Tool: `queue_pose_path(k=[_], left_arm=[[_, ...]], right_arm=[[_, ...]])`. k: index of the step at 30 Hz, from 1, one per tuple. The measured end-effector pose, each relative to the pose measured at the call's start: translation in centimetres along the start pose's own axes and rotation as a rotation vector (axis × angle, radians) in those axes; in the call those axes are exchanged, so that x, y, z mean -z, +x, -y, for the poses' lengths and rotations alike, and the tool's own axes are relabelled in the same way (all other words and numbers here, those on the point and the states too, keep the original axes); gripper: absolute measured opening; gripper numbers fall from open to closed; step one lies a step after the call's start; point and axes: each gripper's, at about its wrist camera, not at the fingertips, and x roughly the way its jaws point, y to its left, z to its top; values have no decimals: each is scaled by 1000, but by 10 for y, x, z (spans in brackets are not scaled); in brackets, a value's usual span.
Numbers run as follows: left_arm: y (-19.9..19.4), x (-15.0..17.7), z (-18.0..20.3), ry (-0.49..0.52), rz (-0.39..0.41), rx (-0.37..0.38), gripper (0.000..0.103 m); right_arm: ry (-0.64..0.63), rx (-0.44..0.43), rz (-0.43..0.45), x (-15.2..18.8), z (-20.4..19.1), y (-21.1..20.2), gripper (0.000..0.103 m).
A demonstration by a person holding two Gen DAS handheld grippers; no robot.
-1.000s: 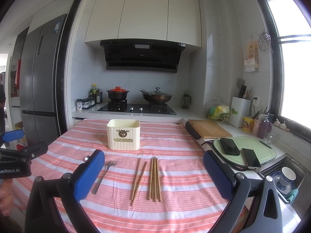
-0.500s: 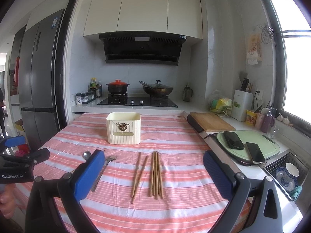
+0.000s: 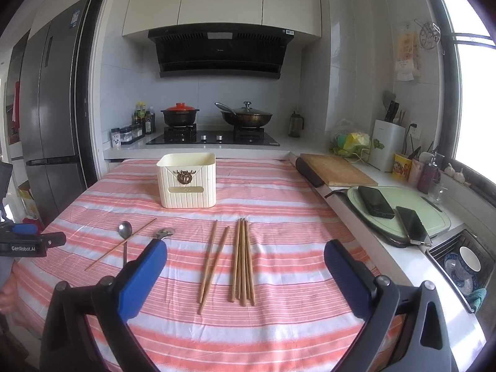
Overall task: Organize utensils
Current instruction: 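Grasp the loose wooden chopstick with the left tool while the right tool grasps one chopstick from the bundle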
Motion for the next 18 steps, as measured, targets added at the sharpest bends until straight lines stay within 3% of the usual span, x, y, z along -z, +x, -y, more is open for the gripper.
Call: queue_pose_path(k=[5, 10, 13, 15, 18], left_arm=[[37, -27, 19, 170, -22, 60, 102], [91, -65, 46, 342, -74, 180, 96], [134, -79, 52, 358, -151, 225, 84], [160, -83, 56, 363, -191, 226, 69], [187, -85, 61, 384, -230, 210, 55]], right_arm=[[-9, 6, -31, 1, 1, 17, 103], [-1, -10, -68, 2, 0, 36, 103], [-3, -3, -87, 1, 6, 50, 103], [11, 10, -105, 1, 14, 59, 103], [36, 28, -136, 2, 29, 71, 103]])
